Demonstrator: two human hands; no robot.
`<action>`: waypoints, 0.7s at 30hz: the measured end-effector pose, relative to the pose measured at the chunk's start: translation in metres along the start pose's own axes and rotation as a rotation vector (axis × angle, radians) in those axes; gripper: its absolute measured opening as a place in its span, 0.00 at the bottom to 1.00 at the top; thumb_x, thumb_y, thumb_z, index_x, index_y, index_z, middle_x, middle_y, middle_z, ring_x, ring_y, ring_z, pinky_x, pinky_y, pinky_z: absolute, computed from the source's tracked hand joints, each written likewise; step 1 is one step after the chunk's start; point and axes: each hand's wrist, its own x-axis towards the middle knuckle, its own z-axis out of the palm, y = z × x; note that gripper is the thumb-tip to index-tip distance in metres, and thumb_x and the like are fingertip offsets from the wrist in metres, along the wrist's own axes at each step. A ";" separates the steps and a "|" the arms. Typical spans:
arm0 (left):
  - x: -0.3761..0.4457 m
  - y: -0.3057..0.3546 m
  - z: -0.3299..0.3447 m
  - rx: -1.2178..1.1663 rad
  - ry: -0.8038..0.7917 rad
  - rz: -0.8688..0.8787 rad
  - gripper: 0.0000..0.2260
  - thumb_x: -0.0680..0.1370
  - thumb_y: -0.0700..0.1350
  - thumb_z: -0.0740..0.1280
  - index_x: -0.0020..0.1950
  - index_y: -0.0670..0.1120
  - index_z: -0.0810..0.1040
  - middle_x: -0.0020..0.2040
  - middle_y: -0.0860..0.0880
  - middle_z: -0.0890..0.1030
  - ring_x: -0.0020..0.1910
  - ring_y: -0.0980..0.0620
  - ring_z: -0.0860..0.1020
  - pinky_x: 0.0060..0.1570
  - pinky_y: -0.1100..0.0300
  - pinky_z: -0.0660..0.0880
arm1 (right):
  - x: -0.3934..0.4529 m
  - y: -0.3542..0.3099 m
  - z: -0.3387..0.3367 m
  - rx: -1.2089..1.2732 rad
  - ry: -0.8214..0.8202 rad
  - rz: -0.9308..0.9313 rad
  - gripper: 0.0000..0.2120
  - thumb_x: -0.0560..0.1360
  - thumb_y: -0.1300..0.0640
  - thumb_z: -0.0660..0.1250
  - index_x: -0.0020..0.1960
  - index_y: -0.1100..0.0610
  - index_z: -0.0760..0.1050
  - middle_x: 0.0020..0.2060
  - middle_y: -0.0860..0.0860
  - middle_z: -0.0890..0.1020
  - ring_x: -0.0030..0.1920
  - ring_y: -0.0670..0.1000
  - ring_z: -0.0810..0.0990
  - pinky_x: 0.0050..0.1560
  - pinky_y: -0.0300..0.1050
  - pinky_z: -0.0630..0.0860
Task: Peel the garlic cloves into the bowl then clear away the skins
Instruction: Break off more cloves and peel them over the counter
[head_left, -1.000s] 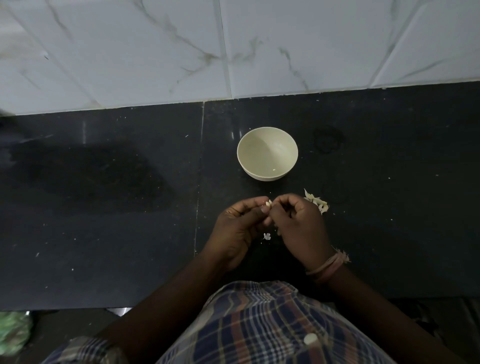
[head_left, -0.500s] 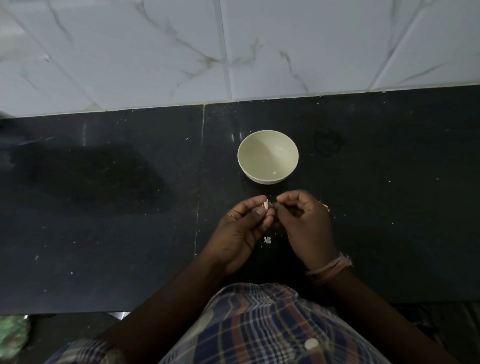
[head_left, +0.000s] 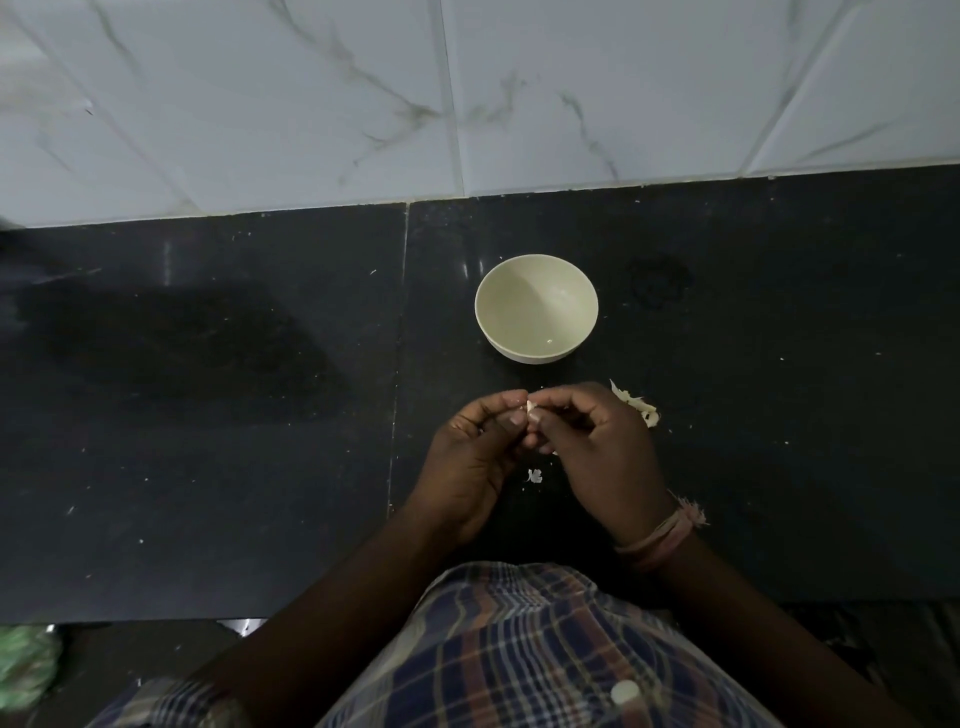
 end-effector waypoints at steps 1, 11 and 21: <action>0.000 0.000 0.000 0.024 0.005 0.017 0.09 0.77 0.34 0.67 0.57 0.38 0.80 0.47 0.40 0.84 0.42 0.50 0.83 0.45 0.60 0.82 | 0.000 -0.001 0.000 0.030 0.008 0.023 0.06 0.76 0.64 0.72 0.50 0.55 0.83 0.44 0.52 0.84 0.40 0.51 0.86 0.41 0.46 0.83; -0.004 0.000 0.005 0.181 -0.012 0.099 0.10 0.79 0.35 0.66 0.57 0.42 0.84 0.52 0.41 0.86 0.46 0.51 0.84 0.48 0.60 0.80 | 0.000 -0.009 -0.005 0.124 0.043 0.112 0.02 0.75 0.63 0.75 0.45 0.57 0.85 0.35 0.53 0.86 0.34 0.54 0.85 0.42 0.52 0.84; -0.007 0.004 0.008 0.050 -0.043 0.032 0.10 0.76 0.36 0.67 0.57 0.40 0.81 0.48 0.45 0.85 0.46 0.53 0.83 0.48 0.63 0.81 | -0.002 0.001 -0.005 -0.106 0.005 -0.049 0.03 0.77 0.59 0.71 0.48 0.52 0.82 0.42 0.46 0.84 0.41 0.48 0.83 0.44 0.49 0.81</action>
